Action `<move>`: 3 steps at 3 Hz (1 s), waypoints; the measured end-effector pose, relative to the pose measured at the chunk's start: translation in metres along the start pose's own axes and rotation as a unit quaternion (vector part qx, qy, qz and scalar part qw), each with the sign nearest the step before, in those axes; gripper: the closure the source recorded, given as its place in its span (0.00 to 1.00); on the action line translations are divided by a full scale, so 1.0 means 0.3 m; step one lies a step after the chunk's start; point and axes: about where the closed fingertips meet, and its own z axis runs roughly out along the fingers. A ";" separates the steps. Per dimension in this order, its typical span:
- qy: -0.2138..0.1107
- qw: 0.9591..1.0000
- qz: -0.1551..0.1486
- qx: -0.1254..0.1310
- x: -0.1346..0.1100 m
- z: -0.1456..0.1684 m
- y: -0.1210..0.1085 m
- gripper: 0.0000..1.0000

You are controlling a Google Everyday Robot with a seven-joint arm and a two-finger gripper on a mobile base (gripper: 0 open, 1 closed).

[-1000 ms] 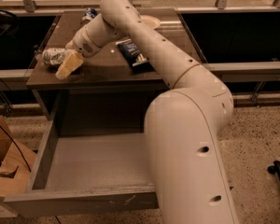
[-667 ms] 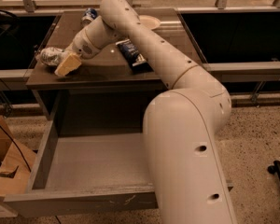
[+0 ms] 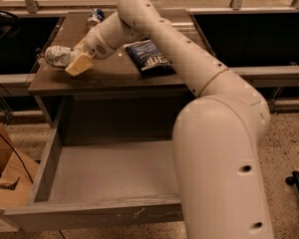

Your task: Place 7up can into top drawer

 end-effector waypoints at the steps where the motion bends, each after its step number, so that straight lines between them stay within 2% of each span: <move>1: -0.030 0.996 -0.079 0.010 -0.026 -0.244 0.154 1.00; 2: -0.039 0.992 -0.119 0.009 0.045 -0.417 0.281 1.00; 3: 0.000 0.993 -0.120 -0.003 0.189 -0.535 0.414 1.00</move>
Offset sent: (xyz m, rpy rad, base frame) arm -0.1286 -0.1924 0.0639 0.0906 -0.2906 0.1613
